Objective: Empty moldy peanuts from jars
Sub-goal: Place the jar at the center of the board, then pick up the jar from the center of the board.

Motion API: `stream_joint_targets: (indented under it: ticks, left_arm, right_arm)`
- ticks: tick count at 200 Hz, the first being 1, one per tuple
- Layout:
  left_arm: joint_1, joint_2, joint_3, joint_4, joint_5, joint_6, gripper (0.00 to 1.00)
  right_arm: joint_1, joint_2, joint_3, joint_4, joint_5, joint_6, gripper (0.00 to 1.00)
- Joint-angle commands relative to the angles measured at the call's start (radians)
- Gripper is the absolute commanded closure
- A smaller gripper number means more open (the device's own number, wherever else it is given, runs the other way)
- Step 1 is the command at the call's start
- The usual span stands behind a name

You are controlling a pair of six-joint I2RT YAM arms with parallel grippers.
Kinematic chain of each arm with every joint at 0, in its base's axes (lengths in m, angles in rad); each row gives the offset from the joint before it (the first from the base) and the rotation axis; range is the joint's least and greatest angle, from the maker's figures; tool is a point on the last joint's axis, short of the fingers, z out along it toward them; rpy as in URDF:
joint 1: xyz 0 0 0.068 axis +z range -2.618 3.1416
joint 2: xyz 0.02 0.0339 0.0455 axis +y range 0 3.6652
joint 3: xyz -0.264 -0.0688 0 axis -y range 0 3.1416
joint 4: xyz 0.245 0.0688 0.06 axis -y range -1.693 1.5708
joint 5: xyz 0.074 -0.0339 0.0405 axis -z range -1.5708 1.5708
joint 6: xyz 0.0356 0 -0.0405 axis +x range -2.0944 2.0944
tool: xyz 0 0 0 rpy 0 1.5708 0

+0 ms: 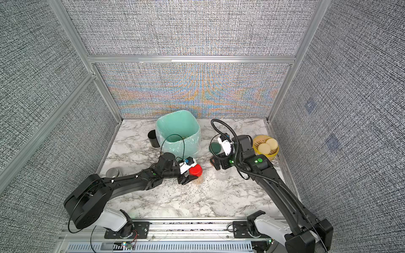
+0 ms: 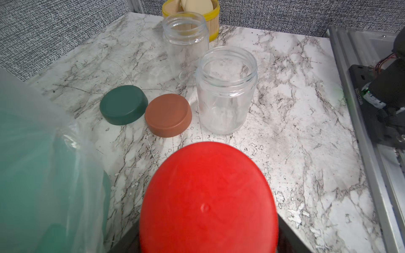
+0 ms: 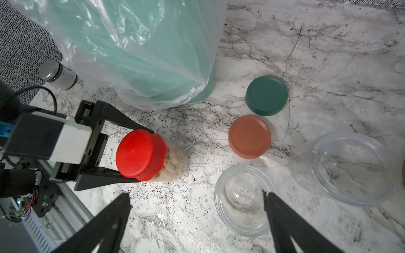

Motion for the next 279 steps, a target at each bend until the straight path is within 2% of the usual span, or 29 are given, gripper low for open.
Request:
stream_joint_targets:
  ticks: [1,25,54,123,196,243,279]
  left_arm:
    - [-0.004,0.009,0.009,0.039,0.005,-0.013,0.02]
    - [-0.005,0.021,-0.017,0.144,0.0,-0.07,0.0]
    - [-0.005,0.029,-0.028,0.17,0.001,-0.079,0.0]
    - [-0.005,-0.131,-0.208,0.231,-0.039,-0.112,0.0]
    - [-0.005,-0.337,-0.415,0.28,-0.189,-0.162,0.0]
    - [-0.005,-0.439,-0.477,0.281,-0.34,-0.197,0.0]
    - [-0.005,-0.46,-0.468,0.251,-0.394,-0.254,0.0]
  right_arm:
    - [0.009,0.011,-0.003,0.009,0.004,0.015,0.02]
    - [0.028,0.017,-0.012,0.015,0.016,0.026,0.02]
    - [0.044,0.021,-0.011,0.011,0.016,0.034,0.02]
    - [0.18,0.118,0.043,-0.012,0.111,0.082,0.02]
    - [0.36,0.301,0.13,-0.075,0.281,0.16,0.02]
    - [0.417,0.367,0.151,-0.059,0.318,0.185,0.02]
    - [0.419,0.407,0.166,-0.067,0.361,0.208,0.04]
